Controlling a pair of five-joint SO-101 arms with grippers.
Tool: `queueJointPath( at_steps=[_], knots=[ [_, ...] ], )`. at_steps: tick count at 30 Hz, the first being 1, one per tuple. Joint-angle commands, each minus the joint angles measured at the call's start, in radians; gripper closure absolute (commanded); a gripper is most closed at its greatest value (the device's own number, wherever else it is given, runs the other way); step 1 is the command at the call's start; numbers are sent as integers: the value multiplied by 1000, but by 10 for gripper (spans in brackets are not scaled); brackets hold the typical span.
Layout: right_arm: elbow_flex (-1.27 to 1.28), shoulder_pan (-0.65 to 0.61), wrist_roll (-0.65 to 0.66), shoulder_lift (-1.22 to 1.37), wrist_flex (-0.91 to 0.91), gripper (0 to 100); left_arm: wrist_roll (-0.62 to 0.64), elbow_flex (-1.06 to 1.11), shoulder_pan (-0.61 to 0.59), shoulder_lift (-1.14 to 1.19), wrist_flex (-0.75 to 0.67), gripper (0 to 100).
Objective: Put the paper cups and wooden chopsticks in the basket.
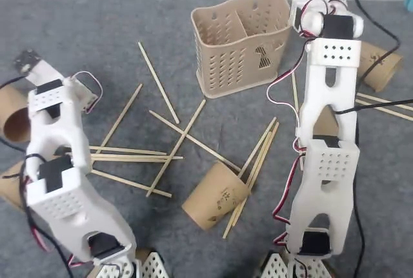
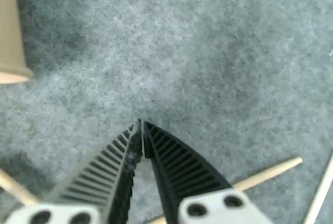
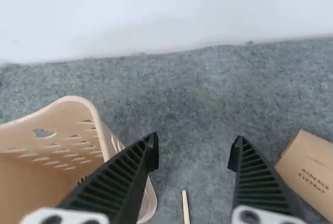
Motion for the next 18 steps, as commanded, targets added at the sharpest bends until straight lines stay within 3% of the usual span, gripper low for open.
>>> queueJointPath(
  at_steps=[1,10,18],
  knots=[
    [-55,-30,14,-4,99,772,-12,-47,14,-12,5,987],
    [-287,-128,-21,7,493,775,-14,-47,14,-12,5,987],
    [-318,-154,-21,-4,509,775,-14,-47,12,-12,5,987]
  ],
)
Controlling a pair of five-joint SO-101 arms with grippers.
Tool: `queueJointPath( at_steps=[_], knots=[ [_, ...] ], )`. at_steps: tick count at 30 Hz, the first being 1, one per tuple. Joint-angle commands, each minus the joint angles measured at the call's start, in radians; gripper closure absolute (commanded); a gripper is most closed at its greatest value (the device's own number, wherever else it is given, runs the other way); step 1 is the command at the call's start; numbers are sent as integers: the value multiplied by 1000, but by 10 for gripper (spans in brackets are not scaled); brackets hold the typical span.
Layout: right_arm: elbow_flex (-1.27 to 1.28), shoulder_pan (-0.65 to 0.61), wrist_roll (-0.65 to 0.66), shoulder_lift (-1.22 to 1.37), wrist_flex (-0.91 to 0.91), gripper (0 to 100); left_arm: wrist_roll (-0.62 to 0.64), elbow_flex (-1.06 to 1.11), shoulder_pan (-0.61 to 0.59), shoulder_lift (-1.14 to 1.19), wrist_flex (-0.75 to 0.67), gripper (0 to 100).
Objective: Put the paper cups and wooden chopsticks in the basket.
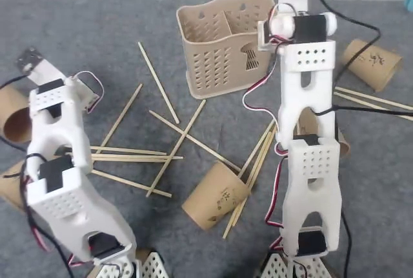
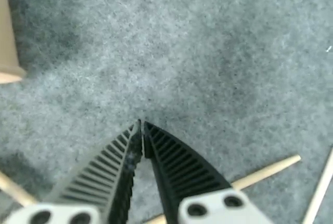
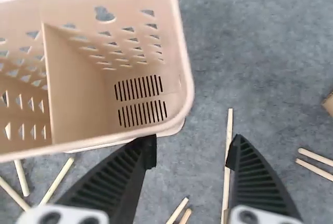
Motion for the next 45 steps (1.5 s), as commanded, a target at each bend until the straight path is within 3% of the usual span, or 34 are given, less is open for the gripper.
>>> queueJointPath(
  at_steps=[1,6,13,19,28,31,35,45],
  knots=[
    [-91,-2,-25,-35,38,775,-14,-47,8,-12,5,987],
    [-235,-16,-26,-36,38,775,-14,-47,8,-12,5,987],
    [-221,-67,-25,-96,-10,775,-14,-47,9,-12,5,987],
    [-137,-19,-18,5,-151,775,-15,-47,9,-12,5,987],
    [-198,-27,-3,96,-38,777,-15,-47,9,-12,5,987],
    [-201,-48,-3,136,2,837,-15,-47,9,-12,5,987],
    [-204,-68,2,156,19,993,-15,-47,9,-12,5,987],
    [-192,-84,-23,120,47,991,-15,-47,9,-12,5,987]
  ],
)
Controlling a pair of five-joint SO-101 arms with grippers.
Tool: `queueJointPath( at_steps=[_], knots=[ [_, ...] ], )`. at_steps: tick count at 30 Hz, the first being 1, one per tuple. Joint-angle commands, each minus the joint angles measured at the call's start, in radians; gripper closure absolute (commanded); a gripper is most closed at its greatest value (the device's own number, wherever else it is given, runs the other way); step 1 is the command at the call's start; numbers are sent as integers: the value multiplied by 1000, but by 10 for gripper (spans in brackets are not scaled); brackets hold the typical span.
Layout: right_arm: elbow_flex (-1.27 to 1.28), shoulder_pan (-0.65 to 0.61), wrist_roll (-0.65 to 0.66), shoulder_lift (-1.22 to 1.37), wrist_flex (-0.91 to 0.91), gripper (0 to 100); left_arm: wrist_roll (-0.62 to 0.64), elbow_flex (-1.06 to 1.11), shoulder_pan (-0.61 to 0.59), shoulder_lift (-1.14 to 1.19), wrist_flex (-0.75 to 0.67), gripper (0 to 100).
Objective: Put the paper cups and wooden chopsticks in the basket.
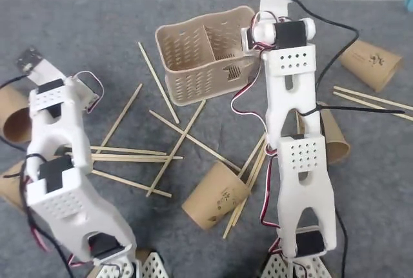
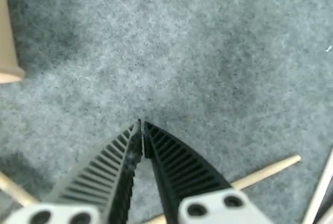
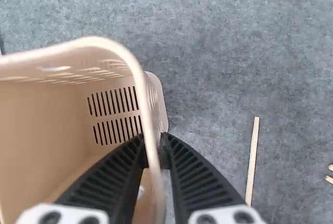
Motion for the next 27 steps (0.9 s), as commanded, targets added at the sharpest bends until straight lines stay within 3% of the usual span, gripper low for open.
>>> queueJointPath(
  at_steps=[1,4,17,27],
  knots=[
    [-34,-15,-60,-47,47,992,-15,-47,9,-12,5,987],
    [21,-10,-187,-61,47,992,-15,-47,9,-12,-3,987],
    [827,-65,-204,-610,38,992,-40,-47,9,-14,-8,987],
    [910,-114,-204,-704,41,992,-40,-44,9,-15,-5,987]
  ],
)
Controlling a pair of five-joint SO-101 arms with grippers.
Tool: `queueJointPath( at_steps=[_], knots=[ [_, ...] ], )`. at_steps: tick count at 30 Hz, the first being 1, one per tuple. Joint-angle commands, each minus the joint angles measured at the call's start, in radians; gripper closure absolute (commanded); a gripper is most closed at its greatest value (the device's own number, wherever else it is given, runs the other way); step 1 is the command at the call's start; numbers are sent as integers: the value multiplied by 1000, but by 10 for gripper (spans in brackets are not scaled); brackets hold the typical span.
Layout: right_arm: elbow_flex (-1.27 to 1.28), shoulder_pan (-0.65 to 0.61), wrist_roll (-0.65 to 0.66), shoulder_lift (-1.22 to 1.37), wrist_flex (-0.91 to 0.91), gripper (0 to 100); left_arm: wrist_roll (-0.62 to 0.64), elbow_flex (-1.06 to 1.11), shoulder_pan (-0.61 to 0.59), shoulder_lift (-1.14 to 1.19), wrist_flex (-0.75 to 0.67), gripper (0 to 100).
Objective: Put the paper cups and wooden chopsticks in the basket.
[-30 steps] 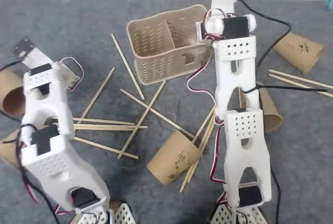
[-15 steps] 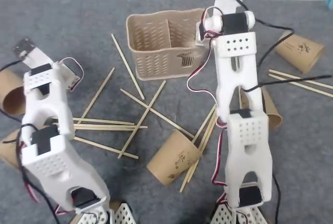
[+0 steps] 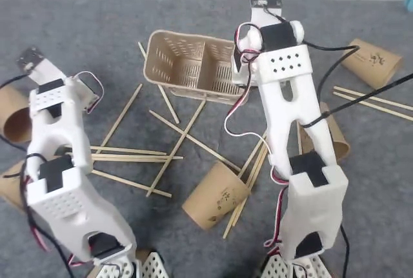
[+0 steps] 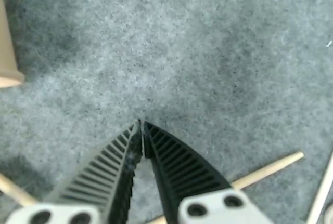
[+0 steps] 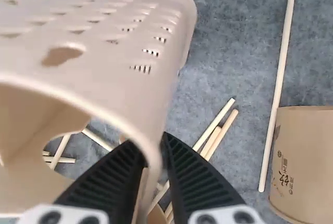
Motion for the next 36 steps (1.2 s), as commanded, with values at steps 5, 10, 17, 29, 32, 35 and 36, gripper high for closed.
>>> queueJointPath(
  at_steps=[5,10,17,29,32,35,36],
  knots=[
    [41,-24,-9,-174,44,992,-12,-42,8,-15,-5,987],
    [190,-44,34,-236,42,993,-12,-42,8,-15,-5,987],
    [327,-39,55,-283,42,992,-12,-42,6,-15,-3,987],
    [259,50,77,-303,36,798,-12,-41,5,-15,-3,987],
    [164,56,66,-303,36,762,-12,-41,5,-15,-2,987],
    [60,58,60,-303,36,793,-12,-41,5,-15,-2,987],
    [28,58,60,-306,36,805,-12,-41,5,-15,-2,987]
  ],
)
